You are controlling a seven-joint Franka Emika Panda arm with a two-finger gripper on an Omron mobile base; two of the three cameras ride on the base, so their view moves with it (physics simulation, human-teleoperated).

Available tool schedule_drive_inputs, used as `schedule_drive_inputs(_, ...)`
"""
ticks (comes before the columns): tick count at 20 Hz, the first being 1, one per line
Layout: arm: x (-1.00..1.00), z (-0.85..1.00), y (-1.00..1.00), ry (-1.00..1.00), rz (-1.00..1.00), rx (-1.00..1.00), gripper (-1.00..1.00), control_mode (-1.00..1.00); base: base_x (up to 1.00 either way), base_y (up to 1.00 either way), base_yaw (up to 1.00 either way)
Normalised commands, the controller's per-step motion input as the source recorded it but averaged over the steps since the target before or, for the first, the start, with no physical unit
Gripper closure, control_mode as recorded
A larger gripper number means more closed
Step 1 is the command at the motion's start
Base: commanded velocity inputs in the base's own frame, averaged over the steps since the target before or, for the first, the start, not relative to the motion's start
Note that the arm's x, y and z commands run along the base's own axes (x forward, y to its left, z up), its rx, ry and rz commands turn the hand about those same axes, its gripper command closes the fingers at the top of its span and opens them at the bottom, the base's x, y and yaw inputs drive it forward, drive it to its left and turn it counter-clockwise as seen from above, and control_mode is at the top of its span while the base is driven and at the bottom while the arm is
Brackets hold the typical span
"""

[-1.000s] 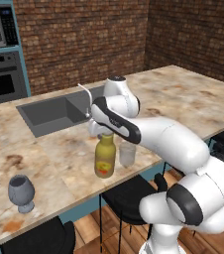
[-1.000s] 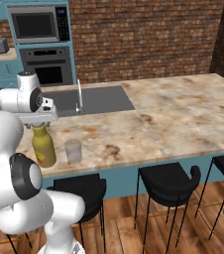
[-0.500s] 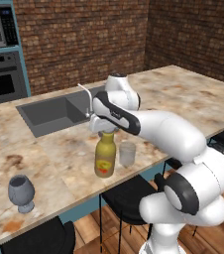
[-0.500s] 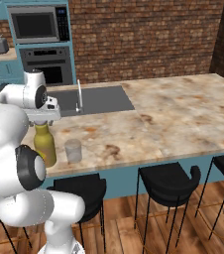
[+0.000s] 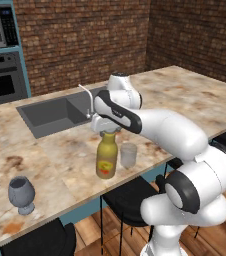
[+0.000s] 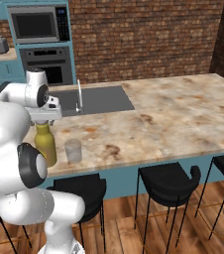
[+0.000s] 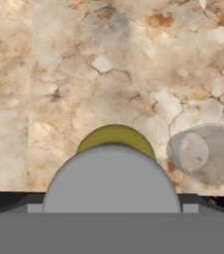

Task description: There is a wine glass and glass cup on the dining counter. Place the wine bottle next to the wine glass and the juice bottle next to the glass cup.

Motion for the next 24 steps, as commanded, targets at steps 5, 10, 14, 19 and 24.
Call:
schedule_drive_inputs(5,0.0,0.0,-0.07,0.0,0.0,0.0,1.0,-1.0,0.0,0.0,0.0)
schedule_drive_inputs(10,0.0,0.0,-0.09,0.0,0.0,0.0,1.0,-1.0,0.0,0.0,0.0)
schedule_drive_inputs(14,0.02,-0.04,-0.07,-0.01,0.0,0.0,1.0,-1.0,0.0,0.0,0.0)
schedule_drive_inputs(19,0.03,-0.19,-0.02,-0.01,0.0,0.0,-1.0,-1.0,0.0,0.0,0.0)
schedule_drive_inputs(24,0.02,-0.18,-0.02,0.0,0.0,0.0,-1.0,-1.0,0.0,0.0,0.0)
